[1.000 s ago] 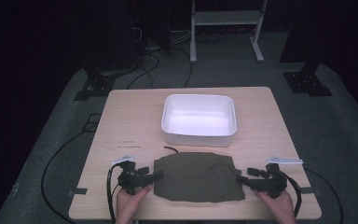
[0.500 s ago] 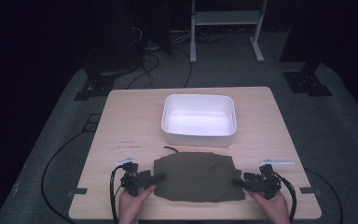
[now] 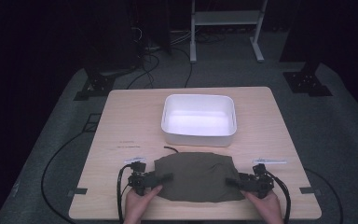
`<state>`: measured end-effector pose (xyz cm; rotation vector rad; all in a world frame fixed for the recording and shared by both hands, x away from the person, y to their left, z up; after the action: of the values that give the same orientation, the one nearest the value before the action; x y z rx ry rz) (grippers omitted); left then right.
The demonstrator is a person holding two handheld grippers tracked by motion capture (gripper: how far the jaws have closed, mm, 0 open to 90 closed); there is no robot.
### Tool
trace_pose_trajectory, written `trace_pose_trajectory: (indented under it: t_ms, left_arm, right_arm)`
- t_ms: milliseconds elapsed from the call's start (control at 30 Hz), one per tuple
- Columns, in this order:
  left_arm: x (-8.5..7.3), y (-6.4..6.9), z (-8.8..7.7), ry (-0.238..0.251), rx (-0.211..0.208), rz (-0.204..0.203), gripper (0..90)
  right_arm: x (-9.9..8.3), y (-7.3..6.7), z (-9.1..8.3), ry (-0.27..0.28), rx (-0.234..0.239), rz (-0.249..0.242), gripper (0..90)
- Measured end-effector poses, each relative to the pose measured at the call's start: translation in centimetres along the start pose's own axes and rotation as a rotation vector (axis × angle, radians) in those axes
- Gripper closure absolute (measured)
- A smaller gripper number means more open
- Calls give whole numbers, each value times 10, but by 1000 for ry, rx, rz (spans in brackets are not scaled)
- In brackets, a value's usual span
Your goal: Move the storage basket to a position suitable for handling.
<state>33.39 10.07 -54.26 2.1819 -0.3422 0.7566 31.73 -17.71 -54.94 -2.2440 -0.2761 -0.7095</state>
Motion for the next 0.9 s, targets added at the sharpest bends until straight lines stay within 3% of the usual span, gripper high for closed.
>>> trace_pose_trajectory:
  t_ms: [267, 367, 467, 600, 900]
  left_arm:
    - [3, 12, 16, -67, -29, 19, 154]
    - [3, 11, 20, -64, -33, 37, 229]
    - [4, 10, 20, -62, -33, 43, 276]
    - [0, 12, 22, -75, -41, 93, 333]
    - [-3, 16, 27, -102, -85, 87, 449]
  right_arm:
    - [3, -11, 15, -18, 25, -3, 252]
    - [3, -13, 21, -15, 28, -25, 343]
    - [4, -14, 23, -18, 24, -34, 378]
    - [2, -14, 24, -35, 35, -65, 458]
    - [-3, -19, 29, -61, 63, -92, 590]
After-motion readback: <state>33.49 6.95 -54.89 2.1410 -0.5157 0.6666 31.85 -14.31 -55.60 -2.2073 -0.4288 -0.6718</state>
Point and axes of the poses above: each handheld gripper's, and its own axes: z roughly forward along the jaws, x roughly out of its top, y roughly to its right, the point moved 9 cm from there along z, roughly forward along the jaws, and after that the axes turned 3 degrees about z, right-handed, at the moved point
